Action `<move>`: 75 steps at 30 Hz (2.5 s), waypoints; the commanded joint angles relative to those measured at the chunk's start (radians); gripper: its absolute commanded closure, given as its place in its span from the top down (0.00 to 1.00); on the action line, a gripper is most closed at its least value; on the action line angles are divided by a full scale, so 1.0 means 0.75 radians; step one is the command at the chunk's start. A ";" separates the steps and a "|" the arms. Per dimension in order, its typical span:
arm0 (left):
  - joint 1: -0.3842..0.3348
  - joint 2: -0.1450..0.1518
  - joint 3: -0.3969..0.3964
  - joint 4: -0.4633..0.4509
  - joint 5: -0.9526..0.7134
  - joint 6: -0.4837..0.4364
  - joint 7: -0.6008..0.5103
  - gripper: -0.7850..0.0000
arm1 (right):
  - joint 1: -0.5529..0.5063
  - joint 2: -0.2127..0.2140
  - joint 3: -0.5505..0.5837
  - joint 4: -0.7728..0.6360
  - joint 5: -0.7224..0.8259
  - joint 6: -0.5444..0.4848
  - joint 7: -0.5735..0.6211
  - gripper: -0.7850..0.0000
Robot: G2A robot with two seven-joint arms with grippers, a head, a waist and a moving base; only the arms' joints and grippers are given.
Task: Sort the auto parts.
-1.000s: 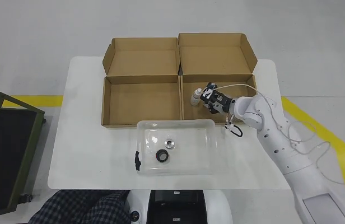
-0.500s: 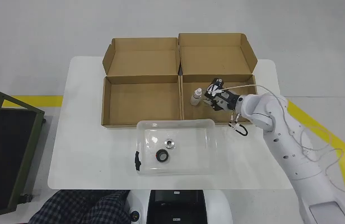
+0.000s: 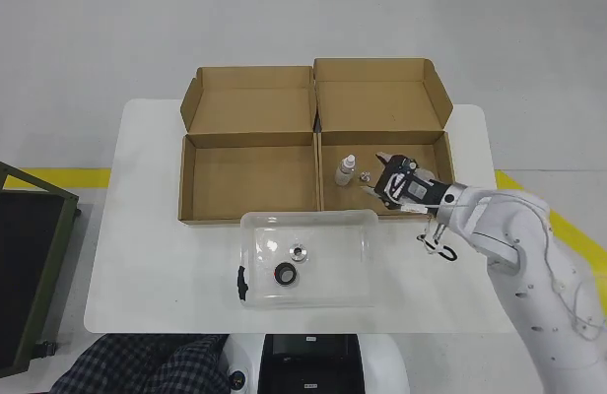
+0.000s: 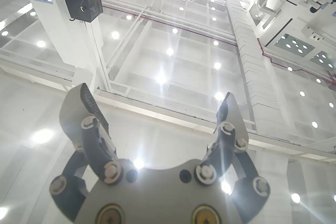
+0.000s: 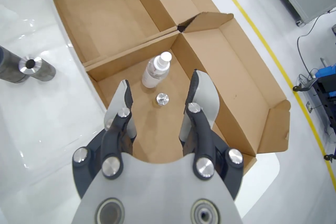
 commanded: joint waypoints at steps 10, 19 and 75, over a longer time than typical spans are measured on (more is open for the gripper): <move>0.000 0.000 0.000 0.000 0.000 0.000 0.000 1.00 | -0.224 0.013 -0.037 -0.291 -0.114 -0.026 -0.131 0.56; 0.000 0.000 0.000 0.000 0.000 0.000 0.000 1.00 | -0.226 0.006 -0.171 -0.258 -0.159 -0.064 -0.162 0.56; 0.000 0.000 0.000 0.000 0.000 0.000 0.000 1.00 | 0.213 -0.144 -0.733 0.373 -0.108 -0.031 -0.040 0.50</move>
